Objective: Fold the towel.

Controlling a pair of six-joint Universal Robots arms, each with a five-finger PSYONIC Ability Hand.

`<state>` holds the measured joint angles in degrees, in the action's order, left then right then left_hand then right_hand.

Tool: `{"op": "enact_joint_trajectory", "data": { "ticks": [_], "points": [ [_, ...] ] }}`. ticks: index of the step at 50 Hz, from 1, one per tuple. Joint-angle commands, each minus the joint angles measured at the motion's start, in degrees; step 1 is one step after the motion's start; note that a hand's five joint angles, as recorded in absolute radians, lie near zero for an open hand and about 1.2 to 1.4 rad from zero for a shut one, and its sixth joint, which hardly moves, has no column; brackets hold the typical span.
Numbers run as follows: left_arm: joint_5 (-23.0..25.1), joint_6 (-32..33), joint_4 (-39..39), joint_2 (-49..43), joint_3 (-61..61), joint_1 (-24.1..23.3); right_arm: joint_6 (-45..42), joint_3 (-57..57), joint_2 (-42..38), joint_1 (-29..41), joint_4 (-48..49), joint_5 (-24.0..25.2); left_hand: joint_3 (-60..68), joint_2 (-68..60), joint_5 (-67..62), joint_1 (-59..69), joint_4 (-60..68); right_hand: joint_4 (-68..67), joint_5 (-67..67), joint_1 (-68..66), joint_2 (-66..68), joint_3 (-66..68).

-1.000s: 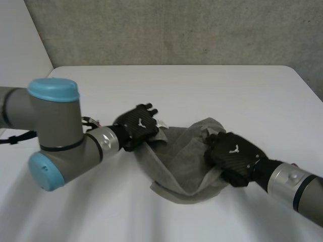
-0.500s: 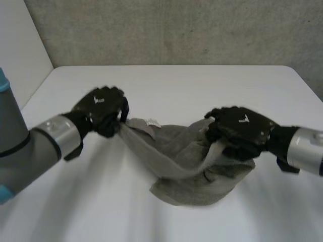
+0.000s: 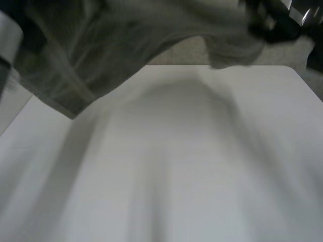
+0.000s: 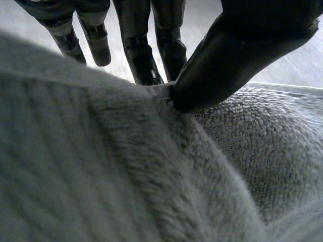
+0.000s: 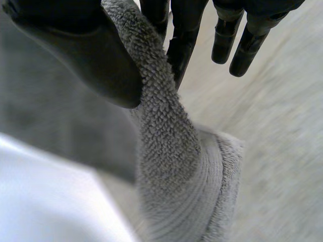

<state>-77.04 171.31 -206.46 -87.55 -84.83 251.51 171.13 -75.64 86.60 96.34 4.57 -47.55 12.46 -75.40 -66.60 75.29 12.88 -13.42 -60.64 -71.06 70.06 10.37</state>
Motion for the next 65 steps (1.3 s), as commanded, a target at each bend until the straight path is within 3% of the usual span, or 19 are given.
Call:
{"op": "enact_joint_trajectory", "data": {
  "ticks": [1,10,14,17,22,24,26,27,29,31,43,52,57,65],
  "points": [
    [4.1,6.7,0.2,-0.9,-19.1,3.0,-22.4,-15.9,0.1,0.3,-4.8,1.8,-2.5,-4.6,-3.4,4.7,-2.9,3.4,-1.7,-1.3,2.3,-0.4],
    [5.1,13.0,-1.1,-10.7,-29.3,2.8,-31.1,-27.5,-4.0,-0.5,-5.0,1.2,-2.5,-4.6,-3.4,4.7,-2.9,3.4,-1.9,-1.4,2.4,-0.4],
    [4.5,13.5,-1.0,-15.7,-29.4,-1.3,-30.9,-28.8,-5.6,-1.0,-4.8,1.3,-2.5,10.5,11.7,-10.4,-2.9,3.4,-1.9,-1.4,2.4,-0.4],
    [4.3,13.6,-0.4,-17.4,-28.5,-3.2,-30.7,-29.0,-6.1,-2.5,-4.7,1.3,-2.5,31.8,33.0,-31.7,-2.9,3.4,-1.9,-1.4,2.4,-0.4],
    [4.0,13.7,-0.3,-17.7,-28.0,-4.1,-30.4,-29.1,-6.1,-3.3,-4.9,0.9,-2.5,35.2,36.4,-35.1,-2.9,3.4,-0.5,-0.1,1.1,-0.4],
    [3.6,13.7,-0.3,-17.8,-27.8,-4.1,-30.4,-29.2,-6.1,-3.2,-4.9,0.5,-2.5,35.7,37.0,-35.6,-2.9,3.4,2.7,3.1,-2.1,-0.4],
    [2.8,13.7,-0.3,-18.3,-27.6,-3.6,-30.0,-29.6,-5.9,-3.2,-5.0,-0.5,-2.5,35.9,37.1,-35.8,-2.9,3.4,27.6,28.0,-27.0,-0.4],
    [2.8,13.7,-0.3,-18.3,-27.6,-3.6,-30.0,-29.6,-5.9,-3.2,-5.0,-0.5,-2.5,35.9,37.1,-35.8,-2.9,3.4,27.8,28.2,-27.2,-0.4],
    [2.5,13.7,-0.3,-18.3,-27.6,-3.3,-28.8,-29.7,-5.9,-3.4,-5.1,-1.8,-2.5,36.8,38.0,-36.6,-2.9,3.4,49.4,49.8,-48.8,-0.4],
    [2.4,13.8,-0.3,-18.3,-27.8,-3.3,-28.1,-29.7,-5.9,-3.5,-5.2,-2.1,-2.5,40.6,41.8,-40.5,-2.9,3.4,55.6,56.0,-55.0,-0.4],
    [2.5,14.4,4.9,-17.4,-29.6,-2.7,-25.0,-30.4,-6.0,-4.1,-4.9,-3.8,-2.5,40.6,41.8,-40.5,-2.9,3.4,59.5,60.0,-59.0,-0.4],
    [2.5,19.8,11.9,-14.6,-32.4,-1.6,-23.0,-31.8,-5.8,-5.7,-5.3,-5.5,-2.5,40.8,42.0,-40.7,-2.9,3.4,59.7,60.1,-59.1,-0.4],
    [3.0,19.7,15.0,-10.4,-32.9,0.6,-22.4,-31.8,-4.5,-7.3,-6.5,-3.5,-2.5,42.3,43.5,-42.2,-2.9,3.4,58.7,59.1,-58.1,-0.4],
    [3.5,19.9,19.9,-3.2,-33.7,4.7,-29.7,-28.9,-4.5,-7.7,-8.2,7.8,-2.5,43.7,44.9,-43.5,-2.9,3.4,57.9,58.3,-57.3,-0.4]
  ]
}}
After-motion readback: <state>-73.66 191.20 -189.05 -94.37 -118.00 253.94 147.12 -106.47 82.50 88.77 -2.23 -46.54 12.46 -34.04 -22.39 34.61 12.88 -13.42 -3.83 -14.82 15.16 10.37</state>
